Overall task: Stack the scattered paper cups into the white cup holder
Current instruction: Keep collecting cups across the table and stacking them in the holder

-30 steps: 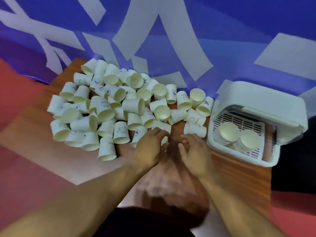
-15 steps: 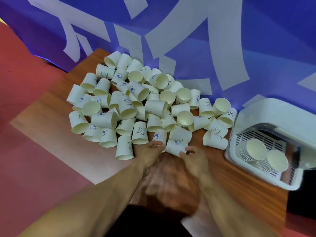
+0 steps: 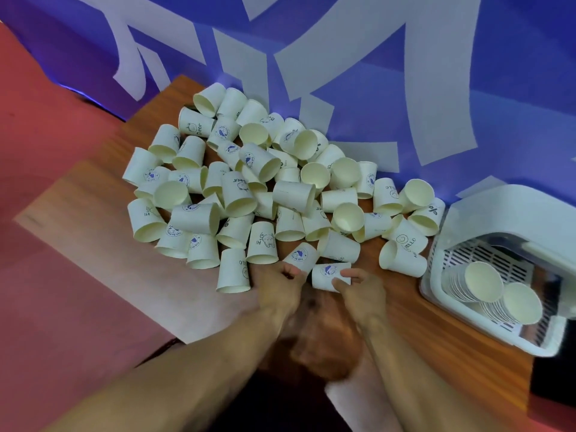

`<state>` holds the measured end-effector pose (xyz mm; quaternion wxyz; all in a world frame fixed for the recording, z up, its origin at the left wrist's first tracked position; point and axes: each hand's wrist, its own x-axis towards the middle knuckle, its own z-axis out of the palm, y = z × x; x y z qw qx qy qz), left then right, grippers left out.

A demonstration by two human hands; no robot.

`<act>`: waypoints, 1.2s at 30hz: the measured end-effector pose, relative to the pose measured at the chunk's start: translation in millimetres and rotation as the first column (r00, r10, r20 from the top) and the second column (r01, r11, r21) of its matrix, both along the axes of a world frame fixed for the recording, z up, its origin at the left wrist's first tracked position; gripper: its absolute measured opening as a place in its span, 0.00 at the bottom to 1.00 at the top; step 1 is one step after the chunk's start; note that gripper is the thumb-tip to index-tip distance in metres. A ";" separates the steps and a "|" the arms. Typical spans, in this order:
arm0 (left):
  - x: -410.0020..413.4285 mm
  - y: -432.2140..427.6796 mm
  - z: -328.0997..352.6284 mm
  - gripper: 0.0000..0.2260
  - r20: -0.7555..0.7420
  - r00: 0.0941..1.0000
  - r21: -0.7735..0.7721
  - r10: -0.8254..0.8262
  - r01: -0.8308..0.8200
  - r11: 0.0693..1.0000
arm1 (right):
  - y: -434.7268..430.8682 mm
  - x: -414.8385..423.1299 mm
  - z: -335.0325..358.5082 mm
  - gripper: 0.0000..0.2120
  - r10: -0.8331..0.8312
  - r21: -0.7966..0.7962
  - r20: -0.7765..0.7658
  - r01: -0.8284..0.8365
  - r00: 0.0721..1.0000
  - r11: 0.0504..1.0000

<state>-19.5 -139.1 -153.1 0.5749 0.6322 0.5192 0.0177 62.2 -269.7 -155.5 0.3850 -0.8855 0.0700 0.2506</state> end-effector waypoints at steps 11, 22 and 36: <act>9.6 -11.7 50.9 0.12 0.132 0.922 0.412 -0.365 0.283 0.866 | -42.5 -6.8 68.0 0.18 0.045 0.035 0.467 -0.069 0.883 0.997; 76.7 -106.7 126.4 0.09 0.264 0.592 0.687 -0.762 0.438 0.579 | -184.4 20.5 128.6 0.15 -0.086 0.000 0.848 0.163 0.522 0.987; 148.8 -201.5 106.8 0.10 -0.334 0.247 0.886 -0.910 0.412 -0.214 | -252.2 64.1 75.8 0.16 0.067 -0.158 0.874 0.149 0.482 0.976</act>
